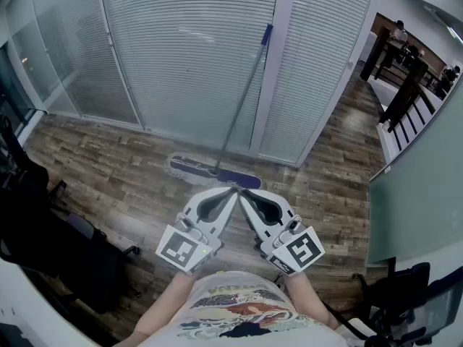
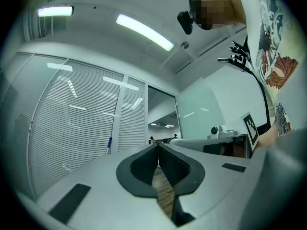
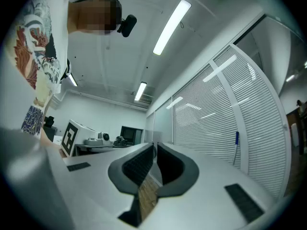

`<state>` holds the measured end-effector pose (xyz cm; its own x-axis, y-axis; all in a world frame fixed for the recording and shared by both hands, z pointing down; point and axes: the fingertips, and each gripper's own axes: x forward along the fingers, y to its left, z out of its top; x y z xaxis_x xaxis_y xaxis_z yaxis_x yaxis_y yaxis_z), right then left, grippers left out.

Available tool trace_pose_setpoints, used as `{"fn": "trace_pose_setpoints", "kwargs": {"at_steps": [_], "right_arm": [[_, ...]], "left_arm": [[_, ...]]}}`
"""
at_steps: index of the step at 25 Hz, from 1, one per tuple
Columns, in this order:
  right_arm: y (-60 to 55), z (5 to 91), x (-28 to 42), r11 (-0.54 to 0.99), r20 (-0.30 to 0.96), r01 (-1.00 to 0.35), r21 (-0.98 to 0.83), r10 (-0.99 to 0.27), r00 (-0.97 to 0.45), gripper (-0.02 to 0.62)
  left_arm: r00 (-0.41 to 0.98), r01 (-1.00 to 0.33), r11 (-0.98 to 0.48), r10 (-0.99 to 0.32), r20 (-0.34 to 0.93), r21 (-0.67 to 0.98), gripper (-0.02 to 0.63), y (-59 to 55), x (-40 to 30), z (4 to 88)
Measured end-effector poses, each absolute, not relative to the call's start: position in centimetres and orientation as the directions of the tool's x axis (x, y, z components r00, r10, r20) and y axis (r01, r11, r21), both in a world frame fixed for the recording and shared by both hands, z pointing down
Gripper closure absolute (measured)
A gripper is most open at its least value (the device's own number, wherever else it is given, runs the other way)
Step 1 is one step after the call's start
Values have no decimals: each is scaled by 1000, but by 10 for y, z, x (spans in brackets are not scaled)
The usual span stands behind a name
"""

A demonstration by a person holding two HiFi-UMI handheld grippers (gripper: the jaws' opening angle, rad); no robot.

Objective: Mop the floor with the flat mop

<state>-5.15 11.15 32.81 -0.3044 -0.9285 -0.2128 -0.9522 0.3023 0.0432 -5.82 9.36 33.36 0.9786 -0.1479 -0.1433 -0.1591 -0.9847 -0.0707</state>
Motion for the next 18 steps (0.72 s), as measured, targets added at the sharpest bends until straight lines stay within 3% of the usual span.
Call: {"fn": "trace_pose_setpoints", "kwargs": {"at_steps": [9, 13, 18], "right_arm": [[96, 327, -60, 322, -234, -946, 22, -919, -318, 557], [88, 327, -63, 321, -247, -947, 12, -917, -314, 557], [76, 330, -66, 321, -242, -947, -6, -919, -310, 557]], "left_arm": [[970, -138, -987, -118, -212, -81, 591, 84, -66, 323], [980, -147, -983, -131, -148, -106, 591, 73, -70, 332], [974, -142, -985, -122, -190, -98, 591, 62, -73, 326]]}}
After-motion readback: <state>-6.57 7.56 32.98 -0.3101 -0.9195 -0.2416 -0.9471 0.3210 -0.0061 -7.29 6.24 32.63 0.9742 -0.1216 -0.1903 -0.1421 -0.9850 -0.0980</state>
